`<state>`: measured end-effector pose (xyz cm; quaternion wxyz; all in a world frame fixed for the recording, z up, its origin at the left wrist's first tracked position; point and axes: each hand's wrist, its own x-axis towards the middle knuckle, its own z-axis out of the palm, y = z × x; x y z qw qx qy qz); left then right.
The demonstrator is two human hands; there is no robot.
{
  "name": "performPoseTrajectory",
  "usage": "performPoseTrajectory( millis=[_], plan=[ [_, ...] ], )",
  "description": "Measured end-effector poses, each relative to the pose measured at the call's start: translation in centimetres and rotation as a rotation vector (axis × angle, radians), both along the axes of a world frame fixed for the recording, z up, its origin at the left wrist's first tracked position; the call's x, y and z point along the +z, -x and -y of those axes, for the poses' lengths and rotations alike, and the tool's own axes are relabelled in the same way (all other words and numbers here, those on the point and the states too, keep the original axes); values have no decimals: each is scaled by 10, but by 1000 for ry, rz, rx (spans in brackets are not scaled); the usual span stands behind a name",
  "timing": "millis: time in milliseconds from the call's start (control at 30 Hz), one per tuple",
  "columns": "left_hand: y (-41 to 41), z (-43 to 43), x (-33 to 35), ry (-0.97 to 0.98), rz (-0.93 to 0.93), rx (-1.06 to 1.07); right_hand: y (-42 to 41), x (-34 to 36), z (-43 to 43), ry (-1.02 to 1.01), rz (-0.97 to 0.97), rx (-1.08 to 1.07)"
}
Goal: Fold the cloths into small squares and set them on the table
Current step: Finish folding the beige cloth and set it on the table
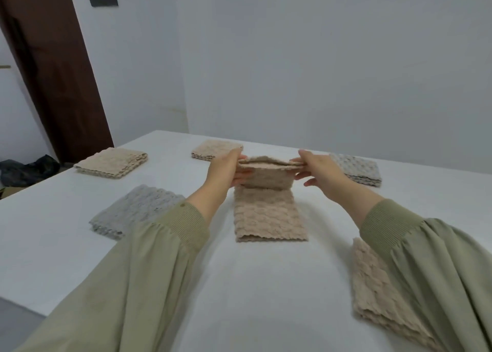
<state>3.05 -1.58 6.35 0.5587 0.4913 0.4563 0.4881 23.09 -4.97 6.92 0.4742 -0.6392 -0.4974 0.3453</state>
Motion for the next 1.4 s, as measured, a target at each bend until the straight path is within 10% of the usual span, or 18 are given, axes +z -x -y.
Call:
performPoseTrajectory(
  millis=[933, 1400],
  plan=[
    [45, 34, -44, 89, -464, -351, -12, -59, 50, 77, -82, 228],
    [43, 32, -50, 66, -597, -390, -5, -60, 51, 93, 276, 232]
  ],
)
